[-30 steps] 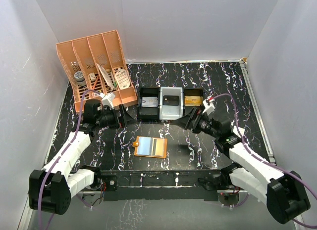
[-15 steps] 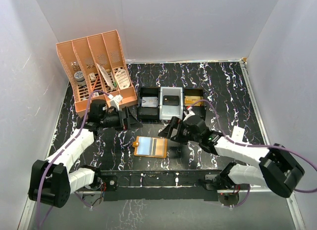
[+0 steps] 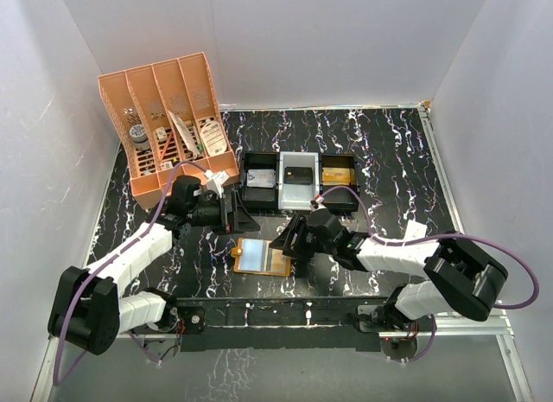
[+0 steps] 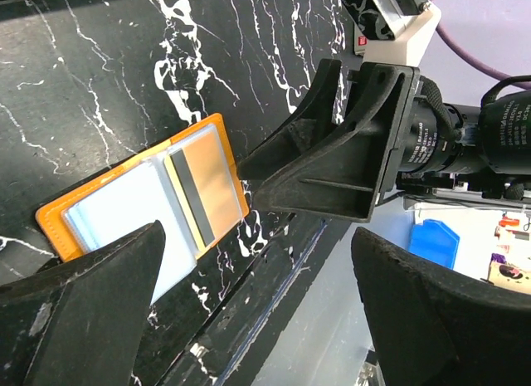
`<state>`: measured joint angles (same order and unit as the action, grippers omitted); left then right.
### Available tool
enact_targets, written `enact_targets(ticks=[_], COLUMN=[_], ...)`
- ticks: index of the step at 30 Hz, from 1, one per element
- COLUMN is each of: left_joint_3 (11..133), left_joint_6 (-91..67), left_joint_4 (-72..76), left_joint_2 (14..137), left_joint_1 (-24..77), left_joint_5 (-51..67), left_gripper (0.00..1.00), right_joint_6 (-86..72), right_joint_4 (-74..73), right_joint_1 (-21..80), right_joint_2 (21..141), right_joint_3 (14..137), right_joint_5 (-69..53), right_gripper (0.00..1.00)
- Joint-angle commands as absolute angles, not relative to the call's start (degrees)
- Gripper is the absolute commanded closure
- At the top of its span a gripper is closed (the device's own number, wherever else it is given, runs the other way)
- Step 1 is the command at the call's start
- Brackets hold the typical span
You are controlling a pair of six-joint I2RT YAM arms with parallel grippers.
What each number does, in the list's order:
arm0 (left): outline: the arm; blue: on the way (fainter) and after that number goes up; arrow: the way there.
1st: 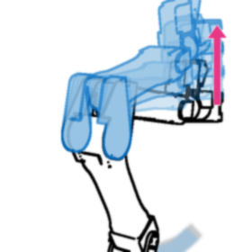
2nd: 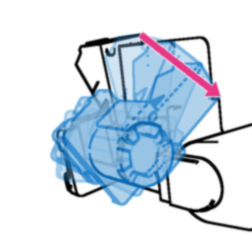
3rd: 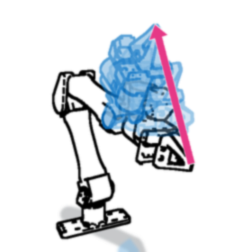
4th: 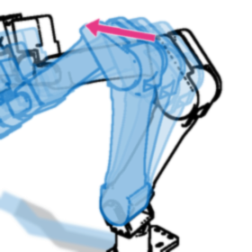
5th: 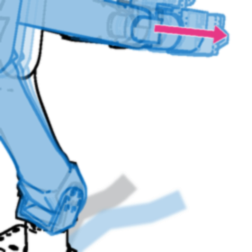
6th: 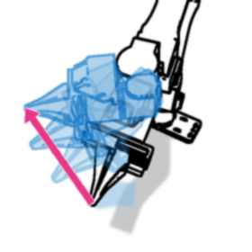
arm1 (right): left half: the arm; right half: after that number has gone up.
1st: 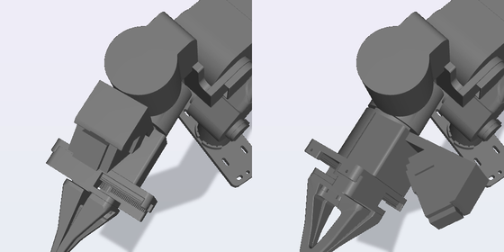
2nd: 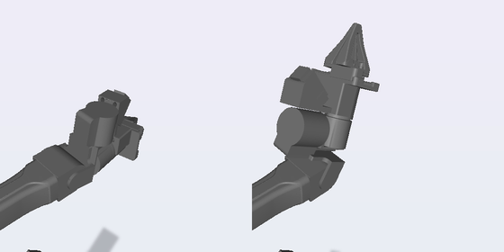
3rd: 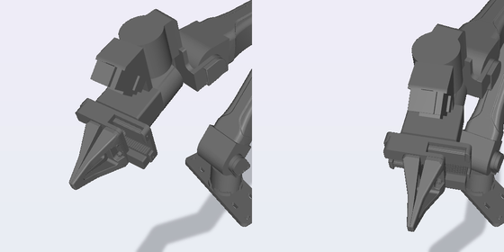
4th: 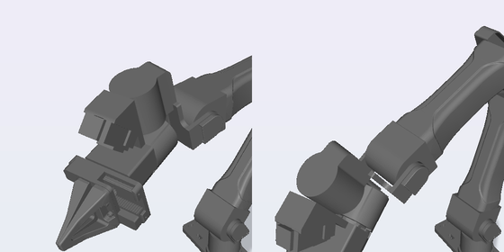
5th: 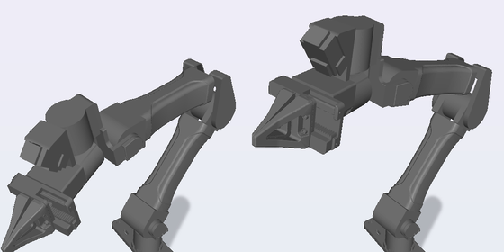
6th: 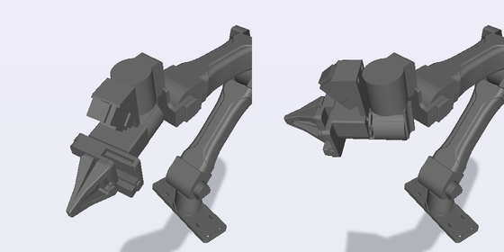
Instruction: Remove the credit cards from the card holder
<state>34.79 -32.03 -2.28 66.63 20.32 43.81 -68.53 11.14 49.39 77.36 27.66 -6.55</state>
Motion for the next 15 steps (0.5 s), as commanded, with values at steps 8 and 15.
enact_targets(ticks=[8, 15], left_joint_3=[33.56, 31.11], left_joint_6=[-38.01, -41.55], left_joint_4=[-1.97, 3.17], left_joint_2=[68.28, 68.31], left_joint_1=[23.54, 26.42], left_joint_5=[30.92, 32.99], left_gripper=[0.11, 0.29], right_joint_6=[-73.95, -76.9], right_joint_4=[8.84, 12.1], right_joint_1=[49.47, 49.48], right_joint_2=[79.41, 80.67], right_joint_3=[29.21, 24.69], right_joint_5=[-3.21, -3.89], right_gripper=[0.59, 0.67])
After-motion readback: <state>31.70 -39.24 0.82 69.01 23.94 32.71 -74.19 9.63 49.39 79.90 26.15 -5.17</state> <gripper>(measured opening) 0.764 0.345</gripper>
